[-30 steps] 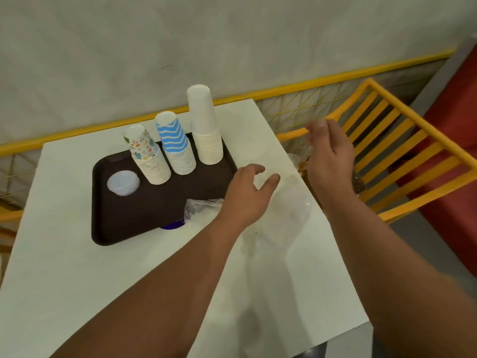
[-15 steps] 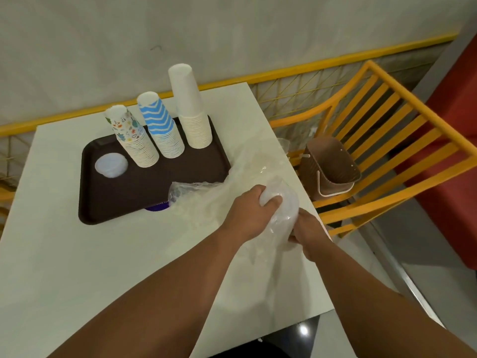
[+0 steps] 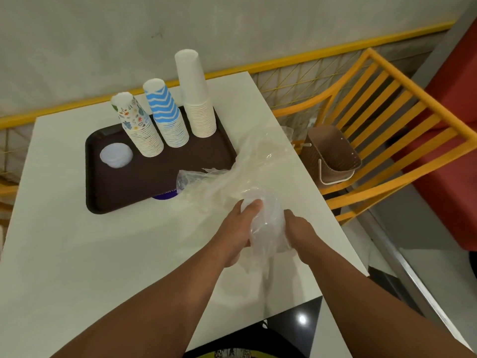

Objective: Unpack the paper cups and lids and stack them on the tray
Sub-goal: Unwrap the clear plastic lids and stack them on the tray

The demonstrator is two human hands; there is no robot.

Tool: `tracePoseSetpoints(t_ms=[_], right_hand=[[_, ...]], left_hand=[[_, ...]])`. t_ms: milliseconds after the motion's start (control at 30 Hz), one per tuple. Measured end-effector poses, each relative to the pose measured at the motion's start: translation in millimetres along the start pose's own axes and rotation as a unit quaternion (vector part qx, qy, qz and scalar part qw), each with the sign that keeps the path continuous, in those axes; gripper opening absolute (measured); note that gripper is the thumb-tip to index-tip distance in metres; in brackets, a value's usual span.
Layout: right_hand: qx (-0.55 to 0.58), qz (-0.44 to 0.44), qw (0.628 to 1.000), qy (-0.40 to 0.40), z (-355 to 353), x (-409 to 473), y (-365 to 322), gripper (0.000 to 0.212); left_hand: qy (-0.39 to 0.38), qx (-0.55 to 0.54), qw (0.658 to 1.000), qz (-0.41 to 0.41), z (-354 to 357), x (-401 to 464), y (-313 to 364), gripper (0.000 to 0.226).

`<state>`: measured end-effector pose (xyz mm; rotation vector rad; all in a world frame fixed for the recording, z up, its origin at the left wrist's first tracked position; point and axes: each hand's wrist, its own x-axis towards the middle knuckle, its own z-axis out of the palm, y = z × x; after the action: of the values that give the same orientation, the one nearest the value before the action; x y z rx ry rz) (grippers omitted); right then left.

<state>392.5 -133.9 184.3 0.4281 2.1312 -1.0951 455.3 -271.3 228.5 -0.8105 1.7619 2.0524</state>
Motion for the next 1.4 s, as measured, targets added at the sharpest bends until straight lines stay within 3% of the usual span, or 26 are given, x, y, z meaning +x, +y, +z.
tracePoseSetpoints(t_ms=[200, 333, 433, 533, 600, 733, 967, 1133, 1200, 1300, 1400], right_hand=[[0.148, 0.005, 0.989, -0.010, 34, -28, -4, 0.032], [0.302, -0.032, 0.952, -0.045, 68, -56, -23, 0.034], [0.395, -0.052, 0.908, -0.134, 94, -76, -40, 0.041], [0.479, -0.028, 0.863, -0.159, 119, -92, -60, 0.026], [0.468, -0.043, 0.865, -0.172, 132, -101, -73, 0.022], [0.433, -0.088, 0.868, -0.224, 152, -115, -93, 0.023], [0.365, -0.120, 0.880, -0.281, 162, -101, -107, 0.037], [0.324, -0.059, 0.887, -0.324, 161, -82, -90, 0.039], [0.308, -0.041, 0.892, -0.327, 160, -75, -81, 0.034], [0.272, -0.042, 0.908, -0.317, 164, -66, -71, 0.029], [0.202, -0.064, 0.934, -0.288, 173, -57, -62, 0.028]], left_hand=[[0.003, -0.003, 1.000, 0.022, -31, -29, 0, 0.020], [0.030, -0.009, 0.999, 0.039, -79, -53, 19, 0.054], [0.022, -0.134, 0.991, -0.020, -125, -74, 36, 0.052], [-0.002, -0.226, 0.974, 0.011, -170, -97, 45, 0.032], [-0.009, -0.257, 0.966, 0.029, -197, -107, 49, 0.035], [-0.011, -0.261, 0.965, 0.034, -230, -118, 57, 0.063], [0.034, -0.263, 0.962, 0.063, -233, -119, 59, 0.036], [0.091, -0.247, 0.963, 0.058, -208, -108, 35, 0.058], [0.110, -0.264, 0.956, 0.059, -199, -102, 24, 0.050], [0.148, -0.231, 0.959, 0.066, -191, -95, 13, 0.018], [0.176, -0.173, 0.967, 0.065, -192, -89, 3, 0.016]])
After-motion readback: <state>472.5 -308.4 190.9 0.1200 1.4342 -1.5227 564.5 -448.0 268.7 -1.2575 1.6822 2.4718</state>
